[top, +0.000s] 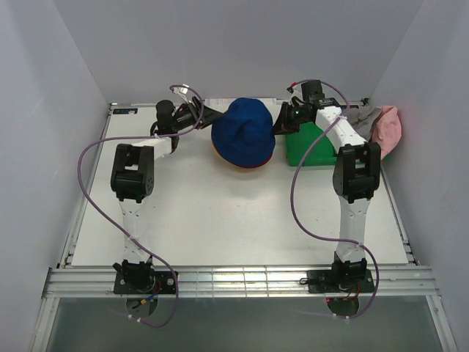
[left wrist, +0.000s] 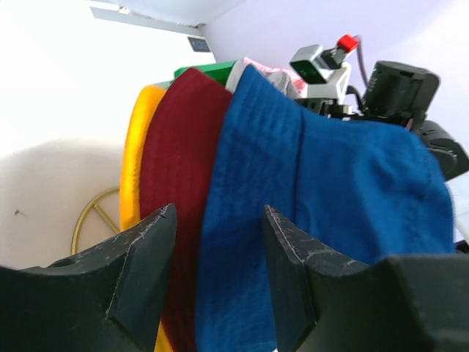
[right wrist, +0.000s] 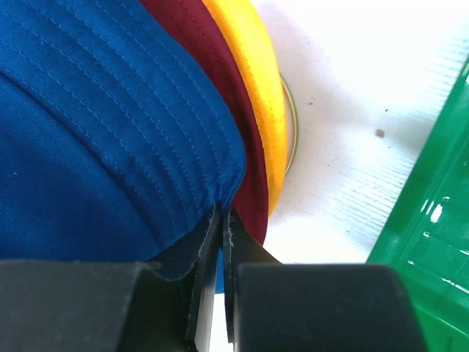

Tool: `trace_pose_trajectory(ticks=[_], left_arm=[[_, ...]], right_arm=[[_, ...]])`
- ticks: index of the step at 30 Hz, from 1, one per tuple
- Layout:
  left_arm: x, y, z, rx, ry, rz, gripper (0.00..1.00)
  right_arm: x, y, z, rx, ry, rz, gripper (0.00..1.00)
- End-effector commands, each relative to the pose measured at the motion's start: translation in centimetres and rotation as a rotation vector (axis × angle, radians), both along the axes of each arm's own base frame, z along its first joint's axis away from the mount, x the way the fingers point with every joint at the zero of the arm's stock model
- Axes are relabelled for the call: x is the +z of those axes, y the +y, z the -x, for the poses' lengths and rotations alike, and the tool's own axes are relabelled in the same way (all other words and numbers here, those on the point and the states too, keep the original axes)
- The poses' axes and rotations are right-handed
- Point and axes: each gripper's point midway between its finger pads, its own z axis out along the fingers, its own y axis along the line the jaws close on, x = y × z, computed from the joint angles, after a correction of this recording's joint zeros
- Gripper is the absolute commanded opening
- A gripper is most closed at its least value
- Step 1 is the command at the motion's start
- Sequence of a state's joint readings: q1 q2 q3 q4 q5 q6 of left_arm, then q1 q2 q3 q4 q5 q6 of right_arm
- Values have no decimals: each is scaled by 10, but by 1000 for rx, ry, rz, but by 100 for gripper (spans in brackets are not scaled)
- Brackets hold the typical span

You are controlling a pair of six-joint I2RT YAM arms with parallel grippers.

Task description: Stack the hats

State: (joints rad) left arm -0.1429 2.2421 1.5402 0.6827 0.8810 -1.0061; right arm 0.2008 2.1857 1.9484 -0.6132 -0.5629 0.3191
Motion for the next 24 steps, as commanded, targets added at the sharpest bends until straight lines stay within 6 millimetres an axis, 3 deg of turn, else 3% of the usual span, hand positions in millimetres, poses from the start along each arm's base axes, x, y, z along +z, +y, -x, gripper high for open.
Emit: trace_pose_trajectory(ticks=[1, 4, 7, 9, 16, 19, 24], left_arm=[[1, -8, 11, -12, -36, -29, 60], [-13, -13, 21, -19, -8, -39, 57], [-18, -12, 31, -15, 2, -37, 47], [-13, -11, 35, -11, -6, -24, 36], [-5, -9, 49, -4, -9, -2, 20], [0, -6, 50, 9, -17, -4, 21], [5, 30, 37, 148, 20, -8, 41]], right_arm=[[3, 9, 3, 43, -21, 15, 8], [-1, 8, 7, 46, -17, 24, 8], [-4, 6, 12, 50, -16, 37, 8], [-5, 5, 15, 52, -14, 41, 8], [0, 4, 21, 67, -27, 49, 8], [3, 2, 19, 59, -41, 61, 8], [15, 1, 14, 52, -63, 64, 8]])
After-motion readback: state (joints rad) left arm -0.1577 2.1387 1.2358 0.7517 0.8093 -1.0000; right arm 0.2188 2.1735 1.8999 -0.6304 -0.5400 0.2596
